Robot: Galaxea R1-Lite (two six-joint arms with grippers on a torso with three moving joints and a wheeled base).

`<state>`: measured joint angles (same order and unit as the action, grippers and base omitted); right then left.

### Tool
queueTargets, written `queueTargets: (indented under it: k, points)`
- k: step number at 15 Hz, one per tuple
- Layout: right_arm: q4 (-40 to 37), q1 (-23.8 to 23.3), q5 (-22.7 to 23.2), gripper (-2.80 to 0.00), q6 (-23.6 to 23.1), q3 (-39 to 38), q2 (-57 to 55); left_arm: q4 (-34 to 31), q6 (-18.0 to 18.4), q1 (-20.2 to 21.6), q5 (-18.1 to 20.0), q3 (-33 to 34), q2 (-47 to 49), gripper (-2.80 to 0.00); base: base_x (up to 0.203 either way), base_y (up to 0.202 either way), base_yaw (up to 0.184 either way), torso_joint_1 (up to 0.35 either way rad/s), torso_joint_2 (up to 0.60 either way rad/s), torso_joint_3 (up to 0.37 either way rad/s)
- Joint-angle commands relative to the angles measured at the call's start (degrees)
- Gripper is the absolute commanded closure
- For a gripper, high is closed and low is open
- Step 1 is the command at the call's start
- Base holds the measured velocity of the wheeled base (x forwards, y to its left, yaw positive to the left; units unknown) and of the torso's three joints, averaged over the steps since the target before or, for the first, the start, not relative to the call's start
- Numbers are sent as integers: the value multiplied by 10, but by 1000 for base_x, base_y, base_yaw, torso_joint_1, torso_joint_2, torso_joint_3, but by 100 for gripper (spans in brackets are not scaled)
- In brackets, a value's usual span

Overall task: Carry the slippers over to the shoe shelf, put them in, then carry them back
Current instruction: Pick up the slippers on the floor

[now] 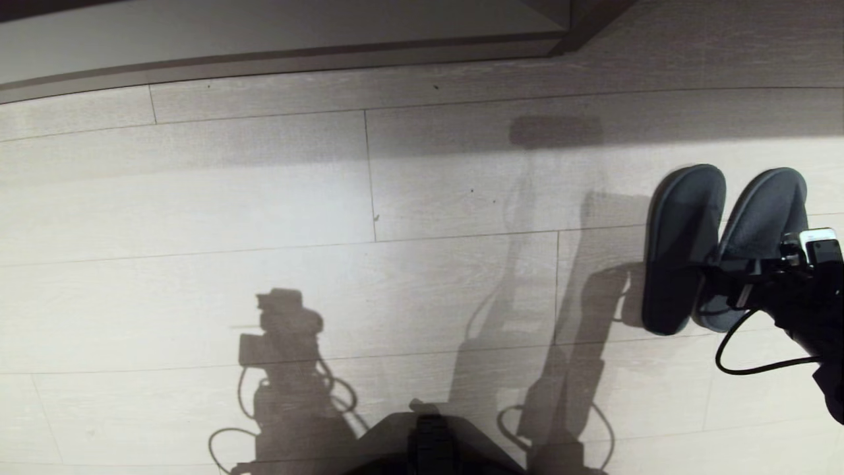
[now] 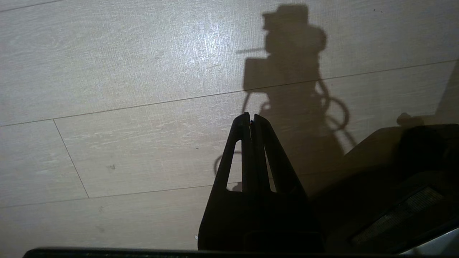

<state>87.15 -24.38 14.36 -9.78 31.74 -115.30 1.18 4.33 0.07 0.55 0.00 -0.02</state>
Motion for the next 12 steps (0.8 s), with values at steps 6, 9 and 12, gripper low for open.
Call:
queueTargets:
  k: [6, 9, 12]
  points:
    - [5, 25, -25, 0, 9, 59, -21, 0, -1, 0, 0, 4, 0, 0, 0, 0, 0, 0, 0, 0]
    - [5, 27, -25, 0, 12, 66, -23, 0, -3, 0, 0, 4, 0, 0, 0, 0, 0, 0, 0, 0]
    - [5, 30, -29, 0, 12, 78, -32, 0, -5, 0, -1, 4, 0, 0, 0, 0, 0, 0, 0, 0]
